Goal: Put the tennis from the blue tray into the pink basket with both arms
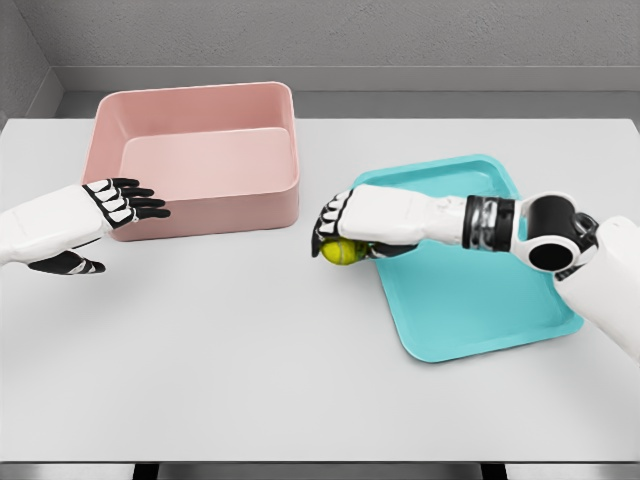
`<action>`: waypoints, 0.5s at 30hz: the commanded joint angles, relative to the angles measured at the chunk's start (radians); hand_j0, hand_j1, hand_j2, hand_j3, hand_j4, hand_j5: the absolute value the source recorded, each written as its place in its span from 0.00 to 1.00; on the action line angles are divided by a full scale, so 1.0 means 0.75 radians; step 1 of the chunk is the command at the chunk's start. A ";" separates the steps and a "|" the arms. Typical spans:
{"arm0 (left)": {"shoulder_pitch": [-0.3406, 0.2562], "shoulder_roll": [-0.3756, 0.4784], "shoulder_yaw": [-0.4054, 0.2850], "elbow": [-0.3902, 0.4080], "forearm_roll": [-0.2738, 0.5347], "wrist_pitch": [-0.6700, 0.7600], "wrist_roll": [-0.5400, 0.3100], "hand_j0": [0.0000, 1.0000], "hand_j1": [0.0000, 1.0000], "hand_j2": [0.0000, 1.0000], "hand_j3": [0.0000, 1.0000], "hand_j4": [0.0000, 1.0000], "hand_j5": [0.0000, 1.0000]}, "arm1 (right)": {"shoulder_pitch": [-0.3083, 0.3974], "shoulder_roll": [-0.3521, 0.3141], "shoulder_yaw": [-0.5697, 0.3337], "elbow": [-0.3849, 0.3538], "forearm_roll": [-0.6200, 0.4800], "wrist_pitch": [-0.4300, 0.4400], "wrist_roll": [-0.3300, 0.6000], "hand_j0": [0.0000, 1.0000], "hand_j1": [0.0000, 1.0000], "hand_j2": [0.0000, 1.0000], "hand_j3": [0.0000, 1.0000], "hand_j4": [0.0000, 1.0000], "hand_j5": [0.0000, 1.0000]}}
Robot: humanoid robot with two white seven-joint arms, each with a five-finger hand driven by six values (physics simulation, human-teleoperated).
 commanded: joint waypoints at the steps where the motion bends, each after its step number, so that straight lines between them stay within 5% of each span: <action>1: 0.000 0.002 0.002 0.001 0.009 0.000 0.003 1.00 1.00 1.00 1.00 1.00 1.00 | 0.000 0.044 0.038 0.002 -0.009 0.004 0.000 0.60 0.60 0.60 0.60 0.60 0.60; 15: 0.000 0.000 -0.002 -0.001 0.015 0.000 0.001 1.00 1.00 1.00 1.00 1.00 1.00 | 0.002 0.267 0.108 0.164 0.152 0.004 0.024 0.59 0.59 0.59 0.59 0.59 0.59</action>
